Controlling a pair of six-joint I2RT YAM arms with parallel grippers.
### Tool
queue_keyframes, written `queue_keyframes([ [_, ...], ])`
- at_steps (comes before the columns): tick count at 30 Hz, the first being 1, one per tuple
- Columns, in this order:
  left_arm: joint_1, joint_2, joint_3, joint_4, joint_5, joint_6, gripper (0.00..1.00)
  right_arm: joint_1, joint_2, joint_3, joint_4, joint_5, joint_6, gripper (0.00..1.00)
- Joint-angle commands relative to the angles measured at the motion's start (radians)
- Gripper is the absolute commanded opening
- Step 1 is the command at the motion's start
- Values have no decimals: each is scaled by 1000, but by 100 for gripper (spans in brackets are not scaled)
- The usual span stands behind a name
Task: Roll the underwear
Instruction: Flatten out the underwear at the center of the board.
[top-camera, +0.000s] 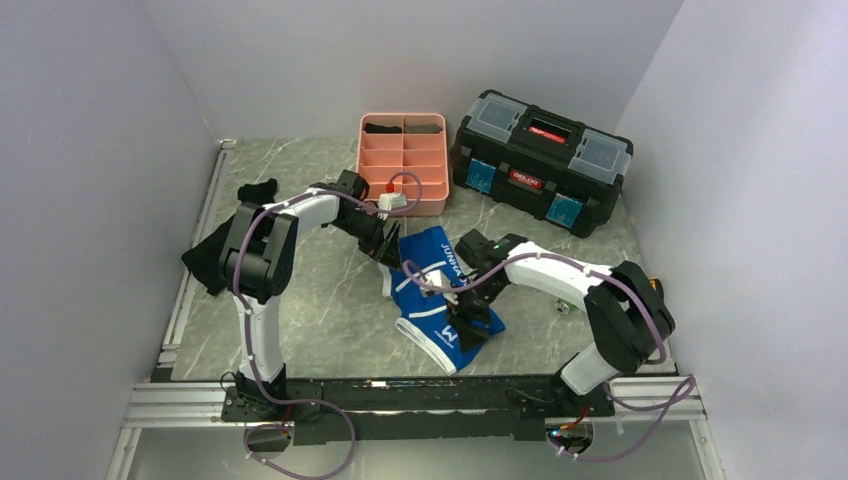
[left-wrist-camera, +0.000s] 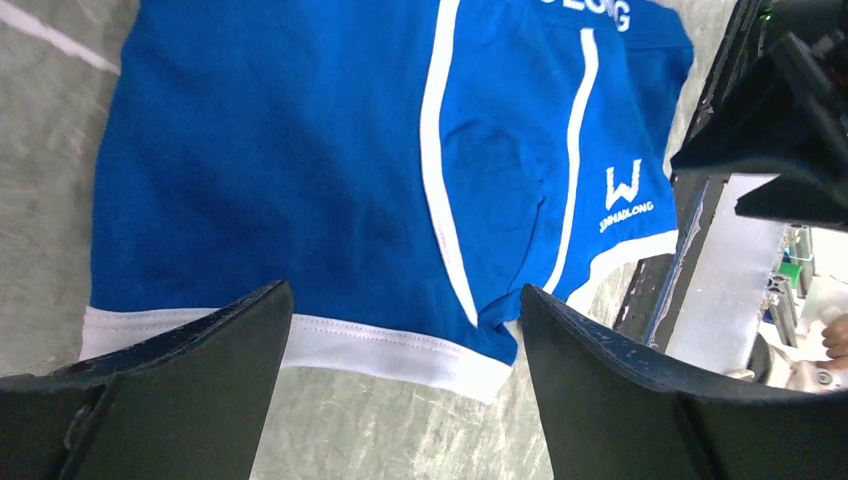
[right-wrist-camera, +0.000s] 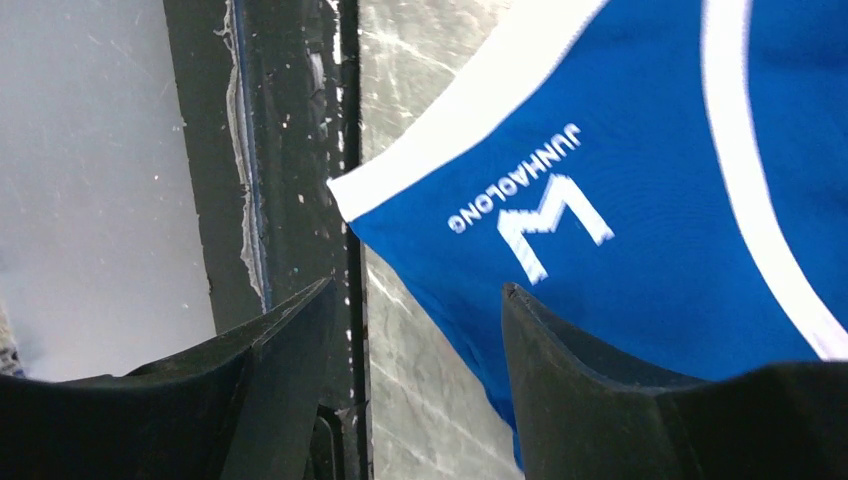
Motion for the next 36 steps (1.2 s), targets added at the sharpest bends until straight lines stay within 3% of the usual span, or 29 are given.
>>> queue_keyframes([
  [1,2,37,22,-63,-32,12,89,111,41,-2,62,47,-14,63],
  [7,2,43,30,-93,-125,27,89,245,109,-11,90,116,0,60],
  [18,4,65,124,-162,-308,37,89,320,133,-61,61,202,2,56],
  [26,5,71,157,-159,-395,48,89,359,74,-18,53,256,56,66],
  [31,4,45,161,-171,-346,70,93,347,-1,33,52,297,76,76],
  [36,5,-47,115,-179,-205,112,99,281,-51,105,30,262,73,81],
])
